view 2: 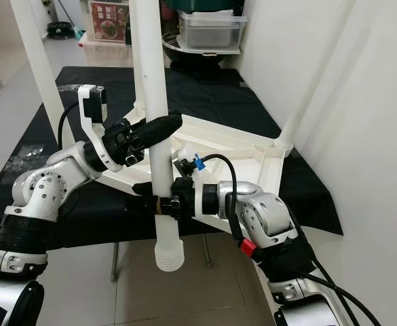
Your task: Building children table
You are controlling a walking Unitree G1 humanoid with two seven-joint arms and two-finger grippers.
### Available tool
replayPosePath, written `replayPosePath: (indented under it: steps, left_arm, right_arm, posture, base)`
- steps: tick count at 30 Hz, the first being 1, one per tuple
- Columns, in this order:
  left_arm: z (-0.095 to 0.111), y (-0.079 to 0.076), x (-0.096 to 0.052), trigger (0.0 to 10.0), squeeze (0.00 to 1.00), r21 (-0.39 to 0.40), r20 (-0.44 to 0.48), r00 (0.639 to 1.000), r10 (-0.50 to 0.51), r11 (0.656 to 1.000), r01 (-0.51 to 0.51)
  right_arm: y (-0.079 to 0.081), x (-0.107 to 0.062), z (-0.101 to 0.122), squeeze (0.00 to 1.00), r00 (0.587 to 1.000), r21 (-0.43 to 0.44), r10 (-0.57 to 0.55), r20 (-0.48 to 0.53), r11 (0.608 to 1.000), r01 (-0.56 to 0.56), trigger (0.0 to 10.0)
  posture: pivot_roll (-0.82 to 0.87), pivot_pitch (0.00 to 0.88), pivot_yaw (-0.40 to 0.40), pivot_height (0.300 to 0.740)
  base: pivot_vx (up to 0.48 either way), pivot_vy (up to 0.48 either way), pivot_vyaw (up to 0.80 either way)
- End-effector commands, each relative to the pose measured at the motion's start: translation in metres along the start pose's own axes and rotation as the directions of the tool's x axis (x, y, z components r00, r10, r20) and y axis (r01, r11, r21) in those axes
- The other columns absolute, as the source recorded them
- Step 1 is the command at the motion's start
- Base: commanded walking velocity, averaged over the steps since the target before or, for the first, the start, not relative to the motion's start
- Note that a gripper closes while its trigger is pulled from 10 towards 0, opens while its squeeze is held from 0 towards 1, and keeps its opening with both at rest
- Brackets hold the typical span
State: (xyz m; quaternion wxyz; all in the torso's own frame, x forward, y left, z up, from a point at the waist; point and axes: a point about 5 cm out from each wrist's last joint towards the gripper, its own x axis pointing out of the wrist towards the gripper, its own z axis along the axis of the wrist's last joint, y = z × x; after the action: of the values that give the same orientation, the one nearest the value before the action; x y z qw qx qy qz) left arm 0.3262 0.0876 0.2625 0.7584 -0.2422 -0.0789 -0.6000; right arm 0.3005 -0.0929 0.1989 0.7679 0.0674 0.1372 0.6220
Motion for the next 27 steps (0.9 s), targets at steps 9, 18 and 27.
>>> replayPosePath:
  steps: [9,18,27]
  left_arm:
    - [-0.001,0.001,0.002,10.0,0.00,0.008,-0.024,1.000,0.016,1.000,-0.016]
    - [-0.004,0.007,0.002,10.0,1.00,-0.013,-0.070,0.995,0.066,0.998,-0.067]
    - [0.002,0.014,-0.007,10.0,0.00,0.064,-0.072,0.988,0.140,0.989,-0.136]
  right_arm:
    - [-0.003,0.004,0.006,0.00,0.999,0.007,-0.014,0.034,1.000,0.014,0.0]
    - [-0.004,0.006,0.005,0.00,0.999,0.013,-0.018,0.042,1.000,0.017,0.0]
    - [-0.008,0.002,0.005,0.00,0.998,0.006,-0.047,0.052,0.999,0.046,0.0]
  posture:
    - [0.01,0.000,-0.063,0.740]
    - [0.02,0.000,-0.061,0.740]
    - [0.02,0.000,-0.065,0.740]
  base:
    - [0.000,0.000,0.00]
    - [0.000,0.000,0.00]
    - [0.000,0.000,0.00]
